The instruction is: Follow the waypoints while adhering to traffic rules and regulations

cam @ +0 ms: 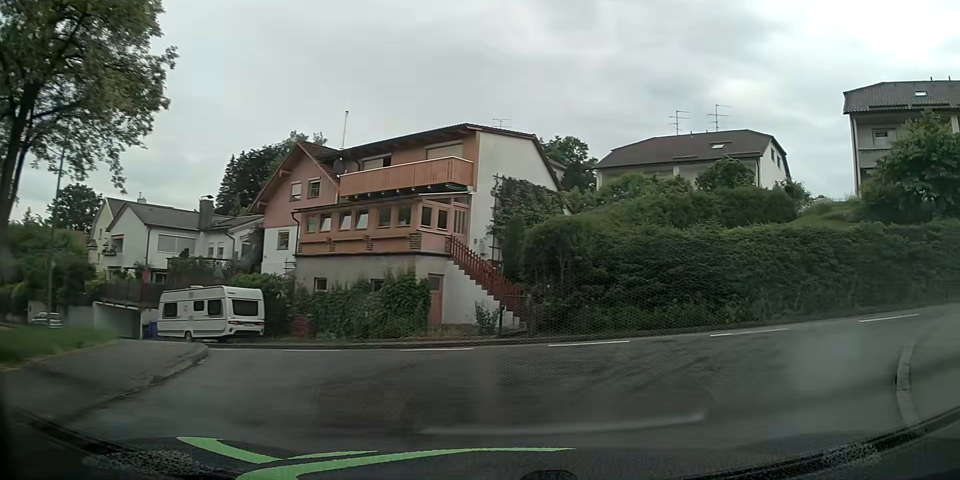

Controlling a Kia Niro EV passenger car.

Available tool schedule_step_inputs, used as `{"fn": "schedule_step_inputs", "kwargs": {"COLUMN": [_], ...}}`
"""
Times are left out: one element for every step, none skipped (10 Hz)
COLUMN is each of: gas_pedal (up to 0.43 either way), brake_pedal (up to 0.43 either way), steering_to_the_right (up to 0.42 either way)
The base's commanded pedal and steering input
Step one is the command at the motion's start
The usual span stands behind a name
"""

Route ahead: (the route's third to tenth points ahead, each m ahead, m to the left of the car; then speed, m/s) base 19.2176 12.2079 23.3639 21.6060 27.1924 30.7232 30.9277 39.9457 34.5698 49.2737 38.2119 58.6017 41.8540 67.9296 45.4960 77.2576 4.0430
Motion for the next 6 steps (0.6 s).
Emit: {"fn": "schedule_step_inputs", "kwargs": {"gas_pedal": [0.0, 0.0, 0.0, 0.0, 0.0, 0.0], "brake_pedal": [0.0, 0.0, 0.0, 0.012, 0.043, 0.079], "steering_to_the_right": [0.286, 0.276, 0.266, 0.252, 0.238, 0.224]}}
